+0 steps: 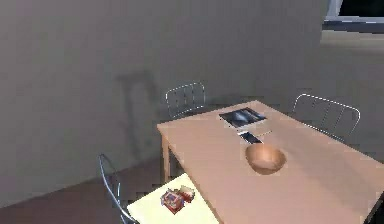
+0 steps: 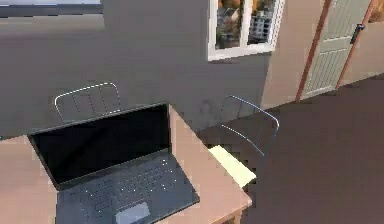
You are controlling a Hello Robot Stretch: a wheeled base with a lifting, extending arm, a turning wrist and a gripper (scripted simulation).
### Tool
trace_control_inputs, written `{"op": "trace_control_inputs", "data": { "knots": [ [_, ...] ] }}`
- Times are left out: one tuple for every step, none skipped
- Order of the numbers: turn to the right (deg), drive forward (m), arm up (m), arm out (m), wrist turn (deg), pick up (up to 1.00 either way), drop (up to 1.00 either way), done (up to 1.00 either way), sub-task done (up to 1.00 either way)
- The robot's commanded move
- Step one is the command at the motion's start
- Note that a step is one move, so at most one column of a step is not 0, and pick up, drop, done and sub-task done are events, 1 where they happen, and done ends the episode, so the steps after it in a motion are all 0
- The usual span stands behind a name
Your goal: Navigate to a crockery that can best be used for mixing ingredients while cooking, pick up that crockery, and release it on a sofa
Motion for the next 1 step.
{"op": "trace_control_inputs", "data": {
  "knots": [
    [-45.0,0.00,0.00,0.00,0.0,0.00,0.00,0.00,0.00]
  ]
}}
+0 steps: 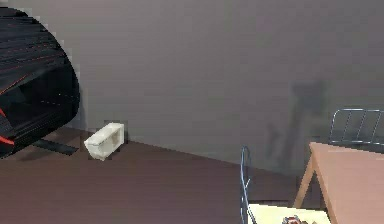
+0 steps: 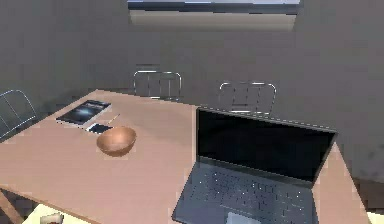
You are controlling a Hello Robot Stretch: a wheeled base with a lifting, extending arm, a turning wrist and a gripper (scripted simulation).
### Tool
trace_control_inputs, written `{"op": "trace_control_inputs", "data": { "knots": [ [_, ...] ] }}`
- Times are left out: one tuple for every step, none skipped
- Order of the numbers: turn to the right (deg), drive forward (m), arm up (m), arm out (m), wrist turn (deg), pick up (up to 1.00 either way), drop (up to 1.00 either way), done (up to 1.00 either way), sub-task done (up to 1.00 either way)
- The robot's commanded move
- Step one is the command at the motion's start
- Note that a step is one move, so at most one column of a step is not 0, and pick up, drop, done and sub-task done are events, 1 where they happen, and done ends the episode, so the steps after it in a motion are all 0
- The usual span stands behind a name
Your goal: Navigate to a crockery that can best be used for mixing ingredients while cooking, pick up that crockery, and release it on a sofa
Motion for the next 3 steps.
{"op": "trace_control_inputs", "data": {
  "knots": [
    [-18.0,0.00,0.00,0.00,0.0,0.00,0.00,0.00,0.00],
    [0.0,0.00,0.50,0.00,0.0,0.00,0.00,0.00,0.00],
    [0.0,0.00,0.38,0.00,0.0,0.00,0.00,0.00,0.00]
  ]
}}
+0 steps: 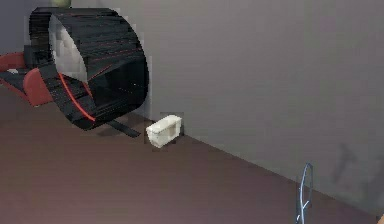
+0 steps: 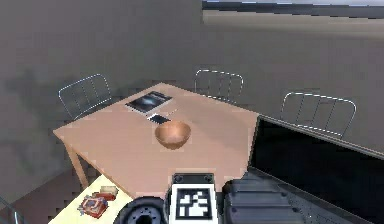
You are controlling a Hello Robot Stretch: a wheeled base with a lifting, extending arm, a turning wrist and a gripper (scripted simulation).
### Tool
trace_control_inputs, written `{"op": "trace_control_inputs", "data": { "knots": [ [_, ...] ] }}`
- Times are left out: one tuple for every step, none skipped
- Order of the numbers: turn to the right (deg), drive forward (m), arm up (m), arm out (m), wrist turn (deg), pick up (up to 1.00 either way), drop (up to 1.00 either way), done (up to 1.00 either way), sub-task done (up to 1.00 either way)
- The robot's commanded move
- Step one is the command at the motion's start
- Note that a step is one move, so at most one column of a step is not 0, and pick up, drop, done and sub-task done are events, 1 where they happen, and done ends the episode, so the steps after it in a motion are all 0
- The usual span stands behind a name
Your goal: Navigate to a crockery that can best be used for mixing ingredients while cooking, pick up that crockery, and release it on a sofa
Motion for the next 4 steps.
{"op": "trace_control_inputs", "data": {
  "knots": [
    [0.0,0.00,0.00,0.48,0.0,0.00,0.00,0.00,0.00],
    [0.0,0.00,0.00,0.00,45.0,0.00,0.00,0.00,0.00],
    [0.0,0.00,0.00,0.00,45.0,0.00,0.00,0.00,0.00],
    [0.0,0.00,0.00,0.00,45.0,0.00,0.00,0.00,0.00]
  ]
}}
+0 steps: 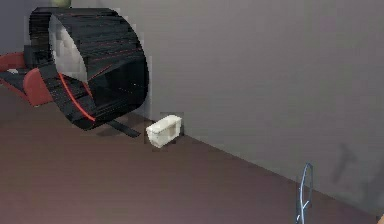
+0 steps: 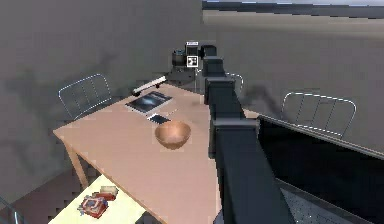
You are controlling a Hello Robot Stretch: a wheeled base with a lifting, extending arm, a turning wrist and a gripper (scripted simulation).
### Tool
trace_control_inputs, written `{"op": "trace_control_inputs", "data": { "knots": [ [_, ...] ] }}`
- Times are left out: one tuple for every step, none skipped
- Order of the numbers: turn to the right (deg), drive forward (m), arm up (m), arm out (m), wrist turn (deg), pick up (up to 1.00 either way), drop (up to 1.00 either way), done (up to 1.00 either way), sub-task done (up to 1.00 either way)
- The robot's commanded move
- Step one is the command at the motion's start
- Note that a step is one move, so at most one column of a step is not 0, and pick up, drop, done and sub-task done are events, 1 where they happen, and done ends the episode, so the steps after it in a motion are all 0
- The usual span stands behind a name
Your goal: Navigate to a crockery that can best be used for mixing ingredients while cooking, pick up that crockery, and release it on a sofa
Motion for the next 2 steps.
{"op": "trace_control_inputs", "data": {
  "knots": [
    [0.0,0.00,0.00,0.00,18.0,0.00,0.00,0.00,0.00],
    [0.0,0.00,-0.28,0.00,0.0,0.00,0.00,0.00,0.00]
  ]
}}
